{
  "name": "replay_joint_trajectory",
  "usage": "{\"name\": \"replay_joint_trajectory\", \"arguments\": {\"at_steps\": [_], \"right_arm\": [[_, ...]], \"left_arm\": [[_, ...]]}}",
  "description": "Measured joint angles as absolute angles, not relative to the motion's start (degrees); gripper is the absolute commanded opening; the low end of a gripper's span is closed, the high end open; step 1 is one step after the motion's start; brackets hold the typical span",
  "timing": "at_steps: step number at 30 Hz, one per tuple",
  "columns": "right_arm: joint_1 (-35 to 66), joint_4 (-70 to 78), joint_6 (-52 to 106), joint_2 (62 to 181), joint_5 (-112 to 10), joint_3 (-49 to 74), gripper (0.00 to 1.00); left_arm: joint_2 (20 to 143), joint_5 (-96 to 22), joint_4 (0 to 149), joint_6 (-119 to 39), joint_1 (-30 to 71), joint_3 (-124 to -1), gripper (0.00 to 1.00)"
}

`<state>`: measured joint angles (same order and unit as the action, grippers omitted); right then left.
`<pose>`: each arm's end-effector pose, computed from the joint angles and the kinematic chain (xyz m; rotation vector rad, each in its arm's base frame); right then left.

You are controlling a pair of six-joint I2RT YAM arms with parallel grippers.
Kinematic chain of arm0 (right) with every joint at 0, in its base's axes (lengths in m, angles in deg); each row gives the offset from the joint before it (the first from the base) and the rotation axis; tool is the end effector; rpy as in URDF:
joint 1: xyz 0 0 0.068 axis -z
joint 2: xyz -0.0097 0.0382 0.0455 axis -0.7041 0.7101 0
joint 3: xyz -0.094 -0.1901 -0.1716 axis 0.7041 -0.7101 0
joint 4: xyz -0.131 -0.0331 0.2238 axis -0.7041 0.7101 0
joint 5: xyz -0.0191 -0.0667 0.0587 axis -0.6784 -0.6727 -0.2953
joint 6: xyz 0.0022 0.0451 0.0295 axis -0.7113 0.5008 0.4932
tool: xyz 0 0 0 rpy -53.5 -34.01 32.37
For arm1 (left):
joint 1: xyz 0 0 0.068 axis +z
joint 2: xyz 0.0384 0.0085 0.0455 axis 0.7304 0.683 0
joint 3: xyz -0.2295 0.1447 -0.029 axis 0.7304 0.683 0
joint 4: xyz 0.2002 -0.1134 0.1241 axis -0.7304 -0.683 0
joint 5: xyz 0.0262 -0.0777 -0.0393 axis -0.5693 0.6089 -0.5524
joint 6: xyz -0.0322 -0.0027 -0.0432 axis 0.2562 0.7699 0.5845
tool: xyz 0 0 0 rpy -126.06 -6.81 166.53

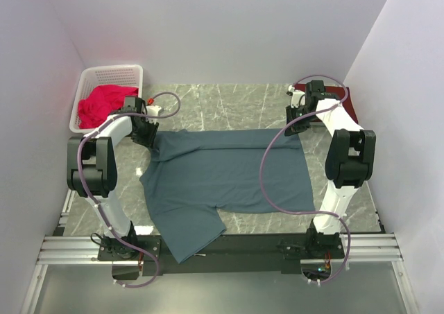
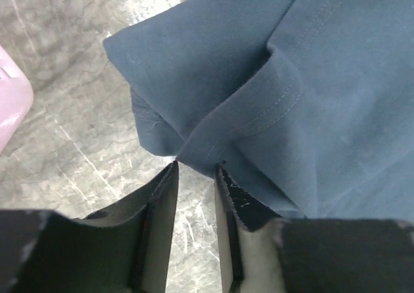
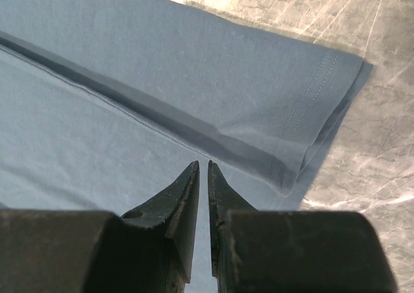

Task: Fold and stack the t-shirts
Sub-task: Fold the tshirt

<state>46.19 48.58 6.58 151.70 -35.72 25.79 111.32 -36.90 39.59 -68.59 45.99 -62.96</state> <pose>0.4061 0.0038 0.2242 -0.3905 2.6342 0.4719 0.3726 -0.0115 0.1877 0.4696 2.6500 -0.1158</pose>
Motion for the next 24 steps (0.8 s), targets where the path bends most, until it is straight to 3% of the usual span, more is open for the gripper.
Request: {"name": "replay_joint_trajectory", "arguments": {"at_steps": [5, 10, 19, 24], "right_arm": [[46.2, 48.8, 6.6, 152.5, -35.7, 26.6, 0.17], [46.2, 48.9, 6.8, 152.9, -35.7, 26.8, 0.17], [46.2, 49.0, 6.8, 153.0, -35.7, 26.8, 0.17], [46.2, 49.1, 6.8, 153.4, -35.7, 26.9, 0.17]], "left_arm": [[111.3, -35.9, 39.3, -68.3, 46.0, -63.0, 0.34], [112.9, -35.5, 39.3, -68.0, 46.0, -63.0, 0.44], [114.8, -35.2, 38.6, -67.9, 46.1, -63.6, 0.32], [114.8, -35.3, 38.5, -68.0, 46.1, -63.6, 0.32]]}}
